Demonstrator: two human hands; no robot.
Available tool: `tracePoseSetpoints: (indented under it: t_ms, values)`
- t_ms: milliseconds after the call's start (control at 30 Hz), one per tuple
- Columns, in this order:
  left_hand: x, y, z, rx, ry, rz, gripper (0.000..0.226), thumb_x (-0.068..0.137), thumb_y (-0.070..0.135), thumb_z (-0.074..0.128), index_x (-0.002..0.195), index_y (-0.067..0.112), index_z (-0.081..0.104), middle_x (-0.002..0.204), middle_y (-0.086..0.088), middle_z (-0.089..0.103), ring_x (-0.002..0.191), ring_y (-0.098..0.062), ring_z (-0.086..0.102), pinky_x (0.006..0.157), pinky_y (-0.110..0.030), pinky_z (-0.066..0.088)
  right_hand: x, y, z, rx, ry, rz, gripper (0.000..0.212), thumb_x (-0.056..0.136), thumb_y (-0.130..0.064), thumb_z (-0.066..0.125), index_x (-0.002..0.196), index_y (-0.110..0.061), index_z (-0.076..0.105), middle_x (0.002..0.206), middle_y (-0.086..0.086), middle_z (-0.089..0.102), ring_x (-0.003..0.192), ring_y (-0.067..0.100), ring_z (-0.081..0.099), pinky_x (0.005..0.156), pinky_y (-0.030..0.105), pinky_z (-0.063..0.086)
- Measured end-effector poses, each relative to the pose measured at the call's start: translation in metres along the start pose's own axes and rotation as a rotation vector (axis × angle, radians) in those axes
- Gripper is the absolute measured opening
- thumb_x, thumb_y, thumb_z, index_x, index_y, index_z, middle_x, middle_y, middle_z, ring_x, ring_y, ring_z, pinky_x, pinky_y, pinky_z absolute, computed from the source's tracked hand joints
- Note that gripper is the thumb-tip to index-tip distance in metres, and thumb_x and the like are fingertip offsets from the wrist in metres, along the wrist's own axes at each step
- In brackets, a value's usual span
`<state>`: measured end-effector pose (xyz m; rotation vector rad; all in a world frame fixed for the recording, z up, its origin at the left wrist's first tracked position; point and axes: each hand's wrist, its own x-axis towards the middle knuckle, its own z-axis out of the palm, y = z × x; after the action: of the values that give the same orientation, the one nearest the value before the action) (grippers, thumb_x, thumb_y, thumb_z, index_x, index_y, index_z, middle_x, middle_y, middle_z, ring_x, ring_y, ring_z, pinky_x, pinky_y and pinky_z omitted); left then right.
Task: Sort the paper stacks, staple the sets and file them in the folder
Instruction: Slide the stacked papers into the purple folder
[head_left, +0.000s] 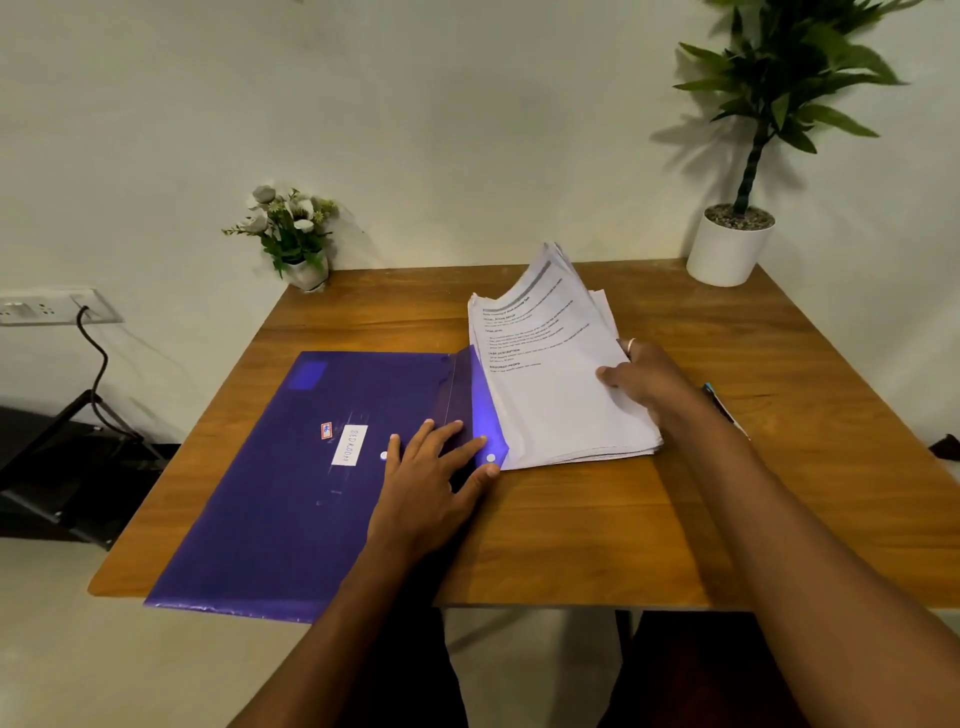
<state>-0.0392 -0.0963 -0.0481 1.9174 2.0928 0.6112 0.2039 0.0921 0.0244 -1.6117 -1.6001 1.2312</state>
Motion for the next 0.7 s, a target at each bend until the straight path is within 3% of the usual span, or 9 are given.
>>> tracePoseSetpoints:
  t_ms: [100,167,367,467,567,600,700]
  values:
    - [-0.001,0.001,-0.001,-0.055,0.035,-0.01,0.082,0.089,0.084,0.017,0.149,0.037,0.046,0.161,0.012,0.035,0.155,-0.015,0.014,0.126,-0.052,-0.002,-0.007,0.012,-0.016,0.132,0.095,-0.007,0.032,0.098,-0.014,0.064,0.13,-0.015,0.059,0.113,0.001,0.068,0.092,0.019,0.064,0.08,0.034,0.053]
    - [0.0,0.001,-0.001,-0.076,0.049,-0.018,0.081,0.091,0.081,0.019,0.151,0.033,0.043,0.16,0.011,0.036,0.154,-0.014,0.016,0.126,-0.052,0.0,-0.014,0.022,-0.029,0.311,0.095,0.008,0.024,0.098,-0.011,0.064,0.121,-0.016,0.06,0.112,0.0,0.07,0.093,0.018,0.067,0.075,0.033,0.055]
    - [-0.001,0.002,-0.002,-0.114,0.049,-0.008,0.091,0.088,0.085,0.014,0.153,0.027,0.039,0.158,0.008,0.041,0.153,-0.016,0.021,0.126,-0.051,0.001,-0.034,0.046,-0.05,0.514,-0.125,0.043,0.025,0.097,-0.006,0.063,0.119,-0.017,0.064,0.117,0.006,0.074,0.099,0.028,0.073,0.079,0.042,0.058]
    - [-0.003,0.001,-0.004,-0.22,0.083,-0.023,0.09,0.09,0.083,0.009,0.153,0.026,0.04,0.157,0.005,0.044,0.152,-0.017,0.025,0.126,-0.048,0.001,-0.041,0.052,-0.048,0.568,-0.267,0.056,0.044,0.088,-0.009,0.071,0.131,-0.012,0.061,0.124,0.01,0.072,0.104,0.029,0.073,0.08,0.043,0.061]
    - [-0.003,-0.001,-0.006,-0.313,0.1,-0.061,0.066,0.102,0.059,0.016,0.155,0.025,0.036,0.157,0.004,0.044,0.151,-0.017,0.028,0.127,-0.046,0.002,-0.042,0.058,-0.05,0.596,-0.357,0.052,0.084,0.062,-0.022,0.093,0.137,-0.008,0.058,0.13,0.014,0.068,0.113,0.033,0.069,0.084,0.043,0.061]
    - [-0.002,-0.001,-0.006,-0.326,0.096,-0.067,0.061,0.104,0.052,0.019,0.156,0.024,0.033,0.158,0.003,0.043,0.151,-0.016,0.029,0.127,-0.045,0.002,-0.043,0.059,-0.052,0.608,-0.384,0.053,0.082,0.063,-0.021,0.092,0.137,-0.007,0.058,0.129,0.014,0.069,0.112,0.033,0.069,0.084,0.042,0.061]
    - [-0.001,0.0,-0.007,-0.327,0.102,-0.065,0.05,0.109,0.032,0.031,0.159,0.023,0.027,0.157,0.001,0.043,0.15,-0.016,0.033,0.127,-0.041,0.001,-0.048,0.059,-0.054,0.654,-0.428,0.046,0.049,0.081,-0.009,0.066,0.129,-0.005,0.062,0.116,0.012,0.074,0.094,0.026,0.075,0.073,0.035,0.062]
